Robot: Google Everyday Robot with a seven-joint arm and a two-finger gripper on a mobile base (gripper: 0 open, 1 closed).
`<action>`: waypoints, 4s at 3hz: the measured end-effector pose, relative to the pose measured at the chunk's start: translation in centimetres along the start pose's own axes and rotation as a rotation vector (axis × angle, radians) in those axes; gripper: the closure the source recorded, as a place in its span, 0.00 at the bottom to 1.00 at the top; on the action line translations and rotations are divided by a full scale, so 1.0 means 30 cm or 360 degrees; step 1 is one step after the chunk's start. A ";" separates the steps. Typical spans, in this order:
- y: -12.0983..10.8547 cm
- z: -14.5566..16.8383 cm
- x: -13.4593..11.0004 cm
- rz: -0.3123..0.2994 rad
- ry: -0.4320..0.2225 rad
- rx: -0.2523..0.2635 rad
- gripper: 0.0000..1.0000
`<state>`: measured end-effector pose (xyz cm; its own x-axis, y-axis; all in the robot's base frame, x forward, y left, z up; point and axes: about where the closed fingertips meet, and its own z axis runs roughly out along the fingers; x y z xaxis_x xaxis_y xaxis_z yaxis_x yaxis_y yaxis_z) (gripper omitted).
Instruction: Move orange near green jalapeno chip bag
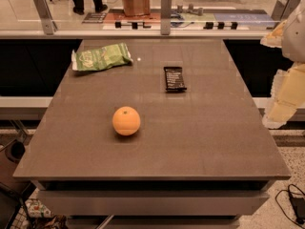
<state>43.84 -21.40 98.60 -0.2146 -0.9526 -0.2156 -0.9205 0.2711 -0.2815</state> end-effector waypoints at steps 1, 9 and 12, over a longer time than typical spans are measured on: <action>0.000 0.000 0.000 0.0000 0.0000 0.0000 0.00; 0.241 0.417 -0.702 0.0149 -0.1112 -0.0297 0.00; 0.378 0.536 -0.854 0.0171 -0.1349 -0.0468 0.41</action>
Offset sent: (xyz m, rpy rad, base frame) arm 0.0249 0.0478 -0.0128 0.4853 -0.0593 -0.0127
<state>44.16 8.30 85.89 -0.0987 -0.4711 -0.8765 -0.9806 0.1959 0.0052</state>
